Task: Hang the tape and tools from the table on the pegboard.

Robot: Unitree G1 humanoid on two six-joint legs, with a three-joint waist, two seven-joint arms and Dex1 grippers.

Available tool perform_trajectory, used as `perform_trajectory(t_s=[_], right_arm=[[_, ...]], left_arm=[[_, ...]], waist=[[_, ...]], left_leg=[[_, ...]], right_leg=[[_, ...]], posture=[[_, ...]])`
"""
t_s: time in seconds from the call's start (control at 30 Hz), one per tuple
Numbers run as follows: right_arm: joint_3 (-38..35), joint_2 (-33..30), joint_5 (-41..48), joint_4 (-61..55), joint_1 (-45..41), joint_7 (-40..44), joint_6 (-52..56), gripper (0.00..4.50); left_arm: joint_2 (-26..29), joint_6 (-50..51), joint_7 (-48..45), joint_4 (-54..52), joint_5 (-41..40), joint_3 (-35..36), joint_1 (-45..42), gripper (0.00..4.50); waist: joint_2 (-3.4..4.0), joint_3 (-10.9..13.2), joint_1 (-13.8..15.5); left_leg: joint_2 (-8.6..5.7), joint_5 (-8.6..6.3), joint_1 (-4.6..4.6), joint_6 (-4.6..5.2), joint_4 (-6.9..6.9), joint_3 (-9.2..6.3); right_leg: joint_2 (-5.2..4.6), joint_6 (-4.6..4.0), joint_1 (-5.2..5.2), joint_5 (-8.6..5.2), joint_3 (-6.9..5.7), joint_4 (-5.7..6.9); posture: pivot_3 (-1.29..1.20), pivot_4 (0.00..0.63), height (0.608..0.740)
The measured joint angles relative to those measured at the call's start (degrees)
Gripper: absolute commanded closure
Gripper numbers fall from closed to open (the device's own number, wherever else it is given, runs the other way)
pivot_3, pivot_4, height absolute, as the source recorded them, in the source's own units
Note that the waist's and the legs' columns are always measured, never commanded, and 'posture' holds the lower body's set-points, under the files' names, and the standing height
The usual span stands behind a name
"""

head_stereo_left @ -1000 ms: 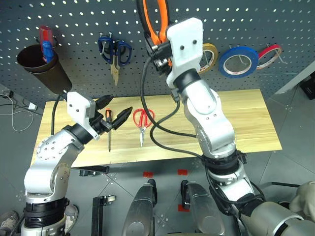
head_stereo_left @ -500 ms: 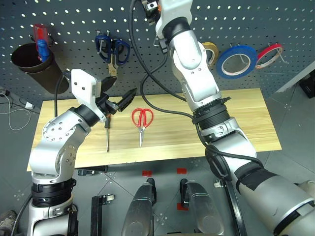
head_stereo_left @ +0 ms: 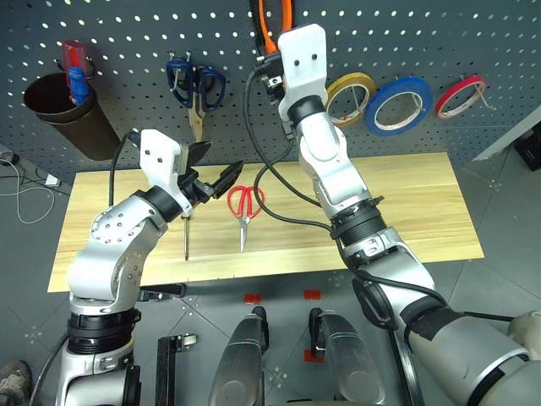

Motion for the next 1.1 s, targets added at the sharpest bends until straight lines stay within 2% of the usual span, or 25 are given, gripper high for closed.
perform_trajectory(t_s=[0.27,0.3,0.4,0.47,0.53,0.73,0.9,1.0,1.1], right_arm=[[-0.2,1.1,1.7,-1.3,2.0,0.1,2.9,1.96],[-0.4,1.5,2.1,-2.7,2.8,0.6,3.6,1.61],[-1.0,2.1,3.7,-5.6,4.2,0.7,6.7,0.67],[-0.9,2.1,3.8,-7.3,5.8,0.8,8.9,0.05],[-0.7,2.1,3.9,-10.6,7.9,1.5,12.1,0.05],[2.2,0.7,7.0,-33.0,20.3,8.2,29.6,0.05],[6.3,-4.1,13.6,-50.0,32.4,16.5,45.9,0.05],[9.3,-10.0,17.7,-60.1,39.9,22.2,52.0,0.05],[10.1,-11.3,21.0,-62.2,43.4,24.5,57.0,0.05]], left_arm=[[-1.8,-2.0,2.0,1.0,2.4,-0.3,0.1,0.58],[-1.9,-1.9,2.0,1.0,2.4,-0.4,0.5,0.58],[-2.3,-1.8,2.3,1.0,2.7,-0.8,1.7,0.04],[-2.4,-1.8,2.7,1.1,3.2,-0.8,2.1,0.0],[-2.4,-1.5,3.2,1.1,3.8,-1.2,2.7,0.0],[-2.3,5.7,7.1,0.3,7.3,-4.5,9.8,0.0],[-4.7,12.6,12.1,0.3,9.5,-5.8,12.7,0.0],[-10.6,16.4,17.4,3.8,12.0,-7.5,10.4,0.0],[-15.1,16.8,20.9,10.2,14.4,-10.0,8.0,0.0]], waist=[[0.0,0.0,0.0],[0.0,0.0,0.0],[0.0,0.0,0.0],[0.0,0.0,0.0],[0.0,0.0,0.0],[0.0,0.0,-0.1],[0.0,0.0,0.0],[0.0,0.0,0.4],[-0.13,0.1,0.0]], left_leg=[[0.0,0.0,0.0,0.0,0.03,-0.02],[0.0,0.0,0.01,0.01,0.02,-0.01],[0.0,-0.01,0.0,0.01,0.02,-0.02],[0.0,-0.01,0.0,0.01,0.03,-0.02],[0.0,-0.01,0.0,0.02,0.03,-0.01],[0.01,-0.03,0.0,0.05,-0.02,-0.05],[0.01,-0.16,0.01,0.28,0.07,-0.09],[-0.06,-0.17,0.09,0.29,0.12,-0.17],[-0.1,-0.16,0.08,0.29,0.2,-0.12]], right_leg=[[0.0,0.0,0.02,0.0,-0.01,0.01],[0.0,0.0,0.02,0.0,0.0,0.01],[0.0,0.0,0.02,0.0,0.0,0.0],[-0.01,0.0,0.02,0.0,0.0,0.01],[0.0,0.0,0.02,0.0,0.01,0.02],[0.0,0.0,0.03,0.0,0.03,-0.04],[-0.01,0.0,0.03,0.0,0.04,0.08],[-0.04,0.03,0.13,-0.02,-0.02,0.17],[-0.07,0.03,0.03,-0.01,0.03,0.41]], posture=[[0.01,0.418,0.74],[0.01,0.418,0.74],[0.0,0.418,0.74],[0.0,0.419,0.74],[-0.01,0.418,0.74],[-0.01,0.421,0.74],[-0.02,0.425,0.74],[-0.02,0.425,0.74],[-0.03,0.426,0.74]])
